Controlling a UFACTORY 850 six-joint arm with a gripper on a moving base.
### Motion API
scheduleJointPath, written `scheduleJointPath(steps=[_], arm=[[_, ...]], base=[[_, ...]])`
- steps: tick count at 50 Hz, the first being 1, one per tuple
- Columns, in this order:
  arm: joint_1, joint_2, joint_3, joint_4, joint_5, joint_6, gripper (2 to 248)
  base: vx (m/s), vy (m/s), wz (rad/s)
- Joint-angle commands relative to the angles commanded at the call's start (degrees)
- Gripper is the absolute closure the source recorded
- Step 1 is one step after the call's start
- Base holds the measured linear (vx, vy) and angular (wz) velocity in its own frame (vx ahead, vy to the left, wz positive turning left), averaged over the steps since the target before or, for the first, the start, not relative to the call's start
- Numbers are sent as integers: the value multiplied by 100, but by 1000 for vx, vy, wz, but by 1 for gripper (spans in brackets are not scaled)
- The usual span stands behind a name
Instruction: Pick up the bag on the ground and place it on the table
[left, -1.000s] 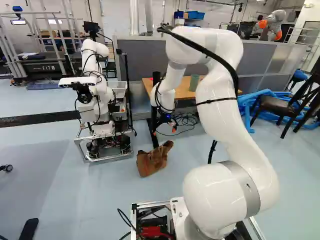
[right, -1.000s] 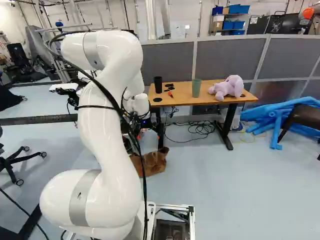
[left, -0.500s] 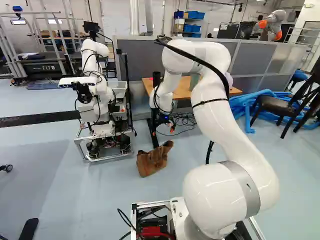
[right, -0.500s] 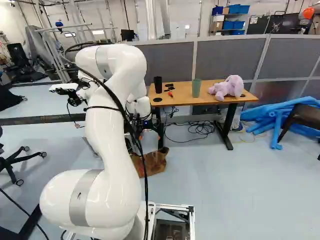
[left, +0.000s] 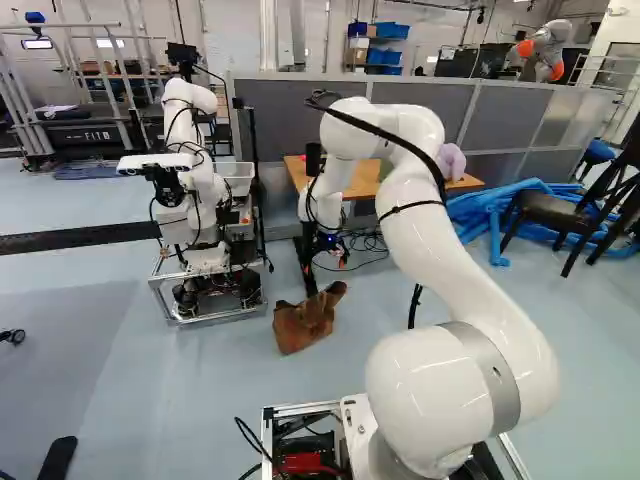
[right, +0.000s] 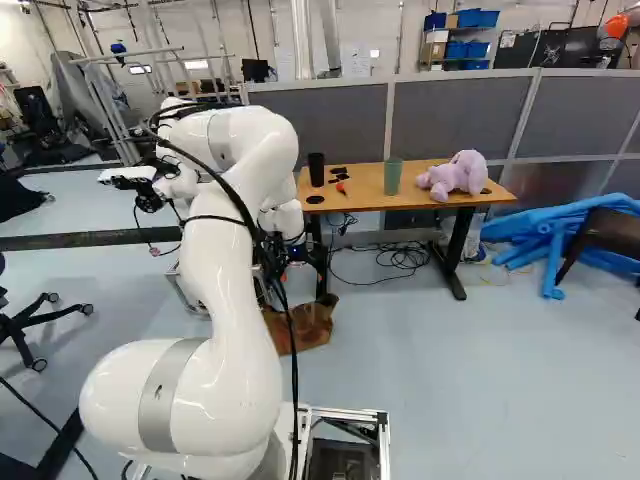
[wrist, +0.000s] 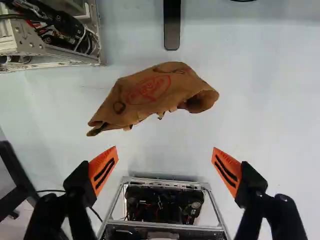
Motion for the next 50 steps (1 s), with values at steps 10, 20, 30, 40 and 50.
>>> scheduleJointPath(steps=[10, 20, 30, 40, 50], arm=[[3, -266, -269, 0, 0, 0, 3], [22, -520, -522, 0, 0, 0, 3], [56, -749, -724, 0, 0, 0, 3], [75, -961, -891, 0, 0, 0, 3], [77, -1168, -1051, 0, 0, 0, 3]], base=[[0, 0, 0], [0, 0, 0], [0, 0, 0], [0, 0, 0], [0, 0, 0]])
